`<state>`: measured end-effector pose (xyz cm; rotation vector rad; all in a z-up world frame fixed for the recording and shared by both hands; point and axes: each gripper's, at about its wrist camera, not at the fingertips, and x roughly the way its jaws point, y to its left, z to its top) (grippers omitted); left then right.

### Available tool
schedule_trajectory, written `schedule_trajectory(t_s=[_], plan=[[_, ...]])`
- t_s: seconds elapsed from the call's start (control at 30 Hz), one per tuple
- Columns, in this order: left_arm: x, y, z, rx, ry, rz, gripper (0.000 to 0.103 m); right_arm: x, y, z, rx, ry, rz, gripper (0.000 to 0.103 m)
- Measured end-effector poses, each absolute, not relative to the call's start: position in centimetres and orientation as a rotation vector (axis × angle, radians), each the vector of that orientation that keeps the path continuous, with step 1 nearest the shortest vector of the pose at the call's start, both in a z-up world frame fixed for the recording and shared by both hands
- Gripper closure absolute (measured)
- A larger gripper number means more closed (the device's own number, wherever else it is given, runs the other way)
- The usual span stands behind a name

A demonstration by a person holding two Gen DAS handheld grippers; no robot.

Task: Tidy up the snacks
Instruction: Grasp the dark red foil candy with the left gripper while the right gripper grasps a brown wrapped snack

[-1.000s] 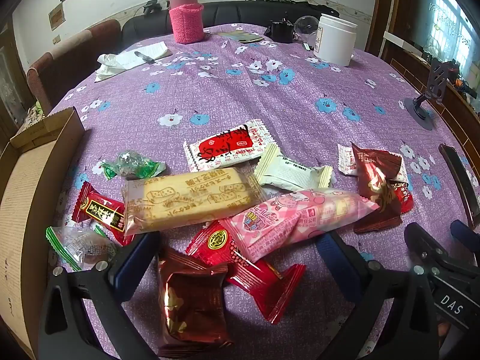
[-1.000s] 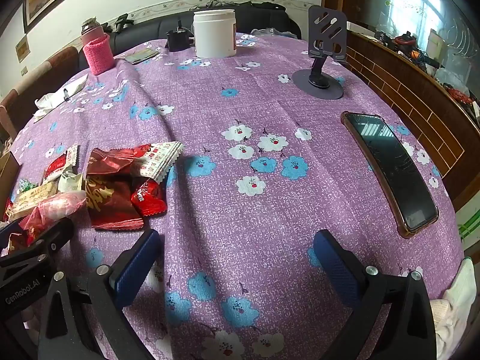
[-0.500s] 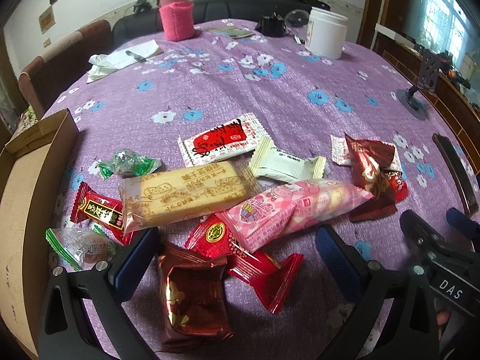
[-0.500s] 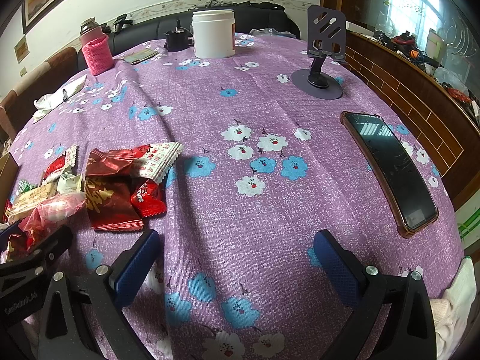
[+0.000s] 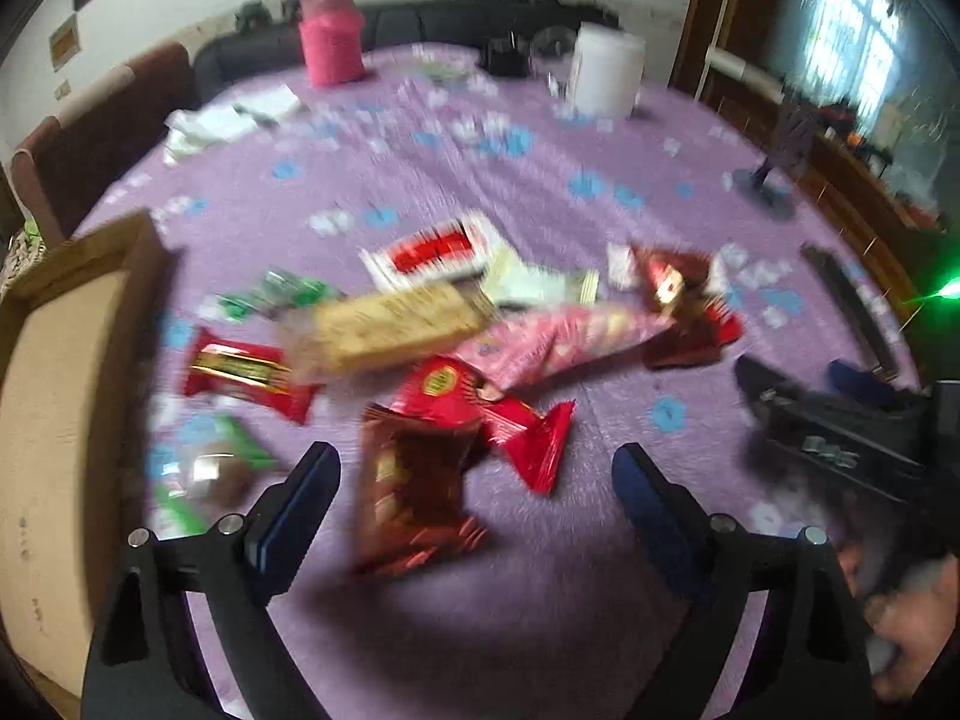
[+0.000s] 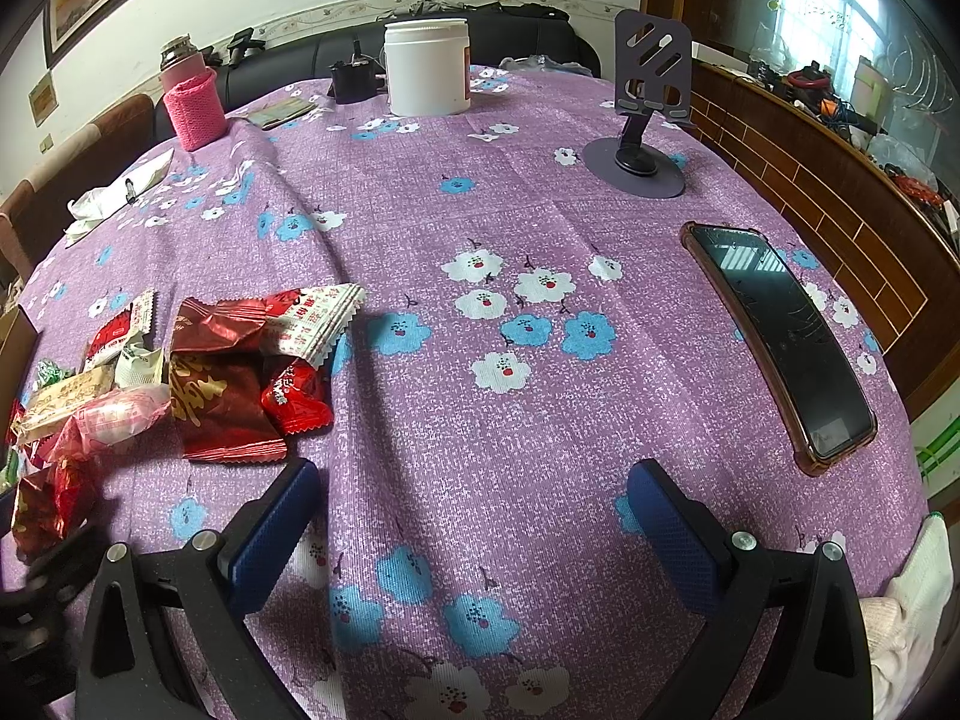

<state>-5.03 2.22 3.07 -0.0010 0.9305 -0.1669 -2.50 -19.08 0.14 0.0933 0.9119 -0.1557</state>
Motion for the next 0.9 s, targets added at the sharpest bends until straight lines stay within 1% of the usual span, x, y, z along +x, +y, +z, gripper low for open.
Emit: schedule_trajectory(t_s=[0.1,0.17,0.43,0.53,0.6,0.63,0.67,0.7,0.73,0.77,0.8,0.83,0.87,0.9], plan=[[-7.6,4.3,6.0,-0.023,0.813,-0.181,0.011,-2.2,-19.2,0.2,0.088,0.93,-0.14,0.001],[-9.0,6.1,7.2,-0.029,0.768,-0.157,0.011,-2.0,-19.3,0.2,0.083,0.959,-0.128,0.001],[-11.4,13.1,9.2,-0.176,0.7,-0.102,0.011,-3.1,-19.3,0.5,0.075,0.984,-0.129,0.001],[-11.5,14.6,8.8,-0.234,0.709,-0.126,0.012,-4.8,-19.0,2.5,0.099,0.887,-0.097,0.001],[-11.2,14.9,8.2,-0.264,0.74,-0.152,0.025,-5.6,-18.1,4.2,0.096,0.823,-0.041,0.001],[-11.3,14.9,7.8,-0.27,0.759,-0.165,0.036,-5.9,-17.6,4.9,0.103,0.798,-0.003,0.001],[-11.2,14.7,7.5,-0.272,0.774,-0.177,0.043,-6.0,-17.0,5.5,0.112,0.779,0.046,0.001],[-11.2,14.5,7.2,-0.274,0.786,-0.193,0.046,-5.8,-16.5,5.8,0.122,0.774,0.085,0.001],[-11.3,14.2,6.9,-0.271,0.798,-0.21,0.053,-5.6,-16.0,6.0,0.133,0.776,0.114,0.005],[-11.3,13.7,6.7,-0.257,0.809,-0.223,0.058,-5.3,-15.7,6.0,0.14,0.78,0.137,0.015],[-11.3,13.3,6.6,-0.244,0.813,-0.233,0.058,-5.0,-15.3,6.0,0.147,0.786,0.157,0.02],[-11.4,13.1,6.6,-0.234,0.813,-0.239,0.058,-4.3,-14.9,5.9,0.153,0.799,0.177,0.03],[-11.5,12.8,6.6,-0.227,0.813,-0.246,0.058,-3.7,-14.6,5.8,0.153,0.809,0.186,0.038],[-11.7,12.6,6.6,-0.225,0.812,-0.252,0.058,-2.9,-14.2,5.7,0.151,0.817,0.189,0.04]])
